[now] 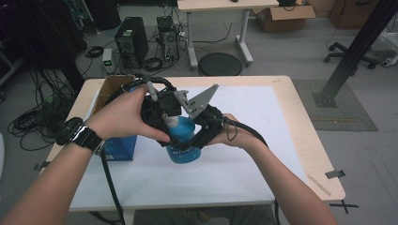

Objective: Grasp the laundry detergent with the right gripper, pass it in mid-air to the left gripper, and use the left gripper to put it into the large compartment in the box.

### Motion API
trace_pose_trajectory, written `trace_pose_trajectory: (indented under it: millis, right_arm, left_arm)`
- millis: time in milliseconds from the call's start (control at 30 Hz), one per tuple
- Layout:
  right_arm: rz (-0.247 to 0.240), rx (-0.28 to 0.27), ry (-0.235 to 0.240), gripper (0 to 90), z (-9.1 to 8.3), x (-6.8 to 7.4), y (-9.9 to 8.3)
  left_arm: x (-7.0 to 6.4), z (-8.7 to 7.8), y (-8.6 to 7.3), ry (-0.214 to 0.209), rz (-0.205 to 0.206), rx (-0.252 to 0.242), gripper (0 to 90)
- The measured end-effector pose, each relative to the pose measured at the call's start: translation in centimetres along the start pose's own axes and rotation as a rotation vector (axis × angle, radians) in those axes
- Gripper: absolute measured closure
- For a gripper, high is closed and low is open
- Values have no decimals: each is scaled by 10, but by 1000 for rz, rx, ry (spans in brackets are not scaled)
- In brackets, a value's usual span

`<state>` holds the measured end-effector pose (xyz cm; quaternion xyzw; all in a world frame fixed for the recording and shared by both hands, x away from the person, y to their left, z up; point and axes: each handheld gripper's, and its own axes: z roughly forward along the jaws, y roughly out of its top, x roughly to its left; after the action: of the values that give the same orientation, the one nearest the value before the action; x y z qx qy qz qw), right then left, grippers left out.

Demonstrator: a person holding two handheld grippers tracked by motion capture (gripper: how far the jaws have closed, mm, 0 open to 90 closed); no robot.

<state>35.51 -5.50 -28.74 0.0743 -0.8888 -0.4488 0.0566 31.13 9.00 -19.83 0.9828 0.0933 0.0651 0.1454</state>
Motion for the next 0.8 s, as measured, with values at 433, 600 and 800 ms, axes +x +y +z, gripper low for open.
trace_pose_trajectory:
  millis: [433,600,800]
  right_arm:
    - [-3,0,-4,425,0,0,0]
    - [0,5,-3,425,1,1,0]
    - [2,5,-3,425,1,1,0]
  left_arm:
    - [-1,0,2,-16,1,9,290]
    - [-1,0,3,-13,0,13,318]
    - [0,0,3,-10,-4,17,349]
